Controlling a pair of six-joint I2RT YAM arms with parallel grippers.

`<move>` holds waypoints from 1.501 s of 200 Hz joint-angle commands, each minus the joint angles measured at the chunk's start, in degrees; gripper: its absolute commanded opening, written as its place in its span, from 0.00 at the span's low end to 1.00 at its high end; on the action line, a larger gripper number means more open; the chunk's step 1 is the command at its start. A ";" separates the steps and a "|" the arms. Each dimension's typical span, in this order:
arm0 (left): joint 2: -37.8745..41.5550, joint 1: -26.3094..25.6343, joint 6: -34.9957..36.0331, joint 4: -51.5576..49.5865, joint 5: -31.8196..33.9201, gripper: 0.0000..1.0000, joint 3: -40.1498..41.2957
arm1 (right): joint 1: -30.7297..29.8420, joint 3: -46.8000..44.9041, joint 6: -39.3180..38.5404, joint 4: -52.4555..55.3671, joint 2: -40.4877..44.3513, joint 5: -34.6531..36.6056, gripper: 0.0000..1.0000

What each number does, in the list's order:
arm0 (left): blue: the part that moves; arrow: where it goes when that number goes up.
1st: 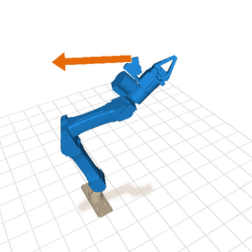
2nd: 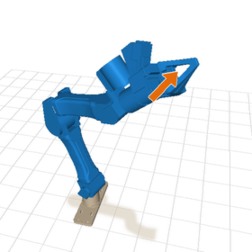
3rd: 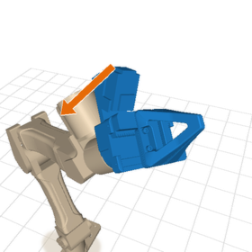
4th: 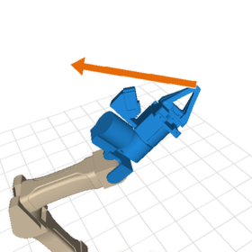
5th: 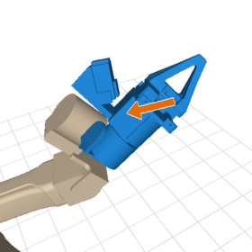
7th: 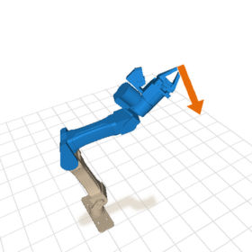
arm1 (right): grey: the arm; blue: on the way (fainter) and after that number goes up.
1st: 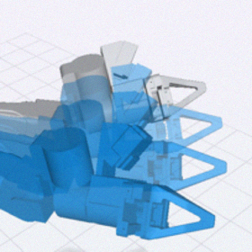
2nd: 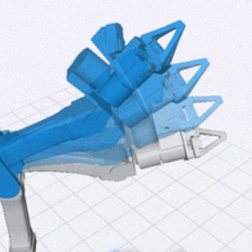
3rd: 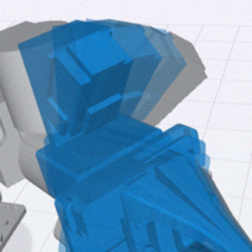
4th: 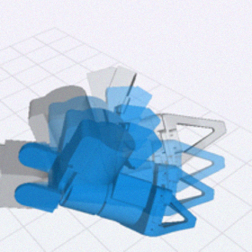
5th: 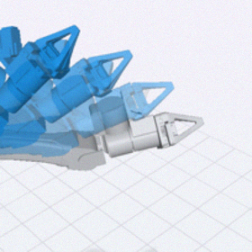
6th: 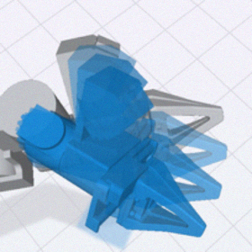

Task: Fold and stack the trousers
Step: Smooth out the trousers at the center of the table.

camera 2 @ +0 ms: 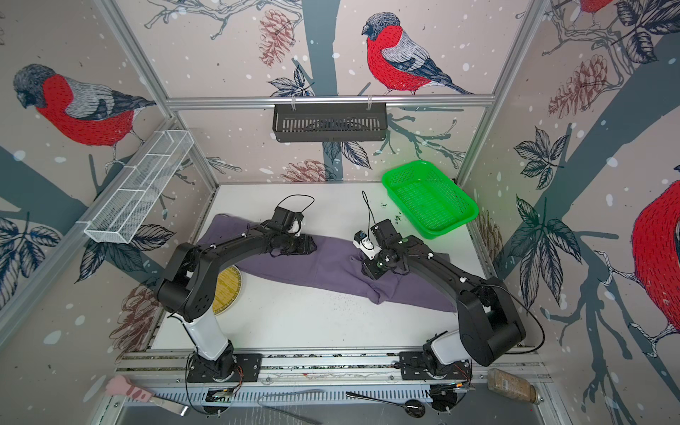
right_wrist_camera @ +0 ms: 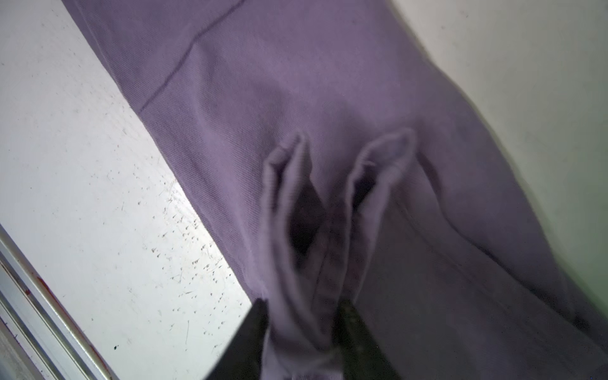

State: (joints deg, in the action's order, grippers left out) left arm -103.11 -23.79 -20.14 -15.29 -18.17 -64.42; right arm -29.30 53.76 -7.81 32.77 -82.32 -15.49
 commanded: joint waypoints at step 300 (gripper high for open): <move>0.75 0.52 0.99 0.62 -0.50 0.62 0.29 | -14.20 11.66 55.87 3.08 -19.48 35.70 0.04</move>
State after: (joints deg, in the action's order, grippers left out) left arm -102.15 -23.35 -19.53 -15.44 -18.17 -64.16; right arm -44.31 65.63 48.01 32.38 -104.20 16.49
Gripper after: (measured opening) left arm 0.625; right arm 0.065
